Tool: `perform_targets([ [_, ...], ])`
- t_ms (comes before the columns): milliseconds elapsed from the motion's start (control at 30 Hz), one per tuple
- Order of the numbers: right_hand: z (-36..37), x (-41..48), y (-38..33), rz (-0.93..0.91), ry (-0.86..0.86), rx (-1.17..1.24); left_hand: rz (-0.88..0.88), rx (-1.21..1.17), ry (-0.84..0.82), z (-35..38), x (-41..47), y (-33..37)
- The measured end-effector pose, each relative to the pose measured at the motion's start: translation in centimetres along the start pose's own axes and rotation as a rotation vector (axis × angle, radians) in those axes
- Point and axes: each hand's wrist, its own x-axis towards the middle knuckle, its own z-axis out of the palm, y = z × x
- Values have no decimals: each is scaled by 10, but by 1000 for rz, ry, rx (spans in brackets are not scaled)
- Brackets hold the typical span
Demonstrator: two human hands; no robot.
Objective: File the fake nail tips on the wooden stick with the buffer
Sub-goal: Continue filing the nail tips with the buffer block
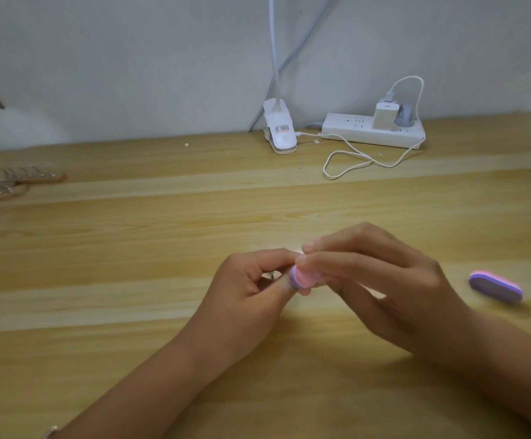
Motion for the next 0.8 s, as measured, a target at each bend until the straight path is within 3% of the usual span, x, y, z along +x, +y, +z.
perform_targets([
  [133, -6, 1, 9, 75, 33, -24, -36, -19, 11, 1, 0, -1],
  [300, 3, -2, -1, -53, 6, -2, -8, -54, -57, -1, 0, 3],
  [433, -6, -1, 9, 38, 64, -50, -41, -111, -36, 1, 0, 4],
  [567, 4, -5, -2, -64, 15, -5, -29, -147, -78, 0, -2, 5],
  [700, -8, -2, 10, 15, 53, -51, -100, -217, -45, -1, -1, 5],
  [800, -1, -5, 2, -45, 38, -29, -170, -242, -66, -1, -2, 4],
])
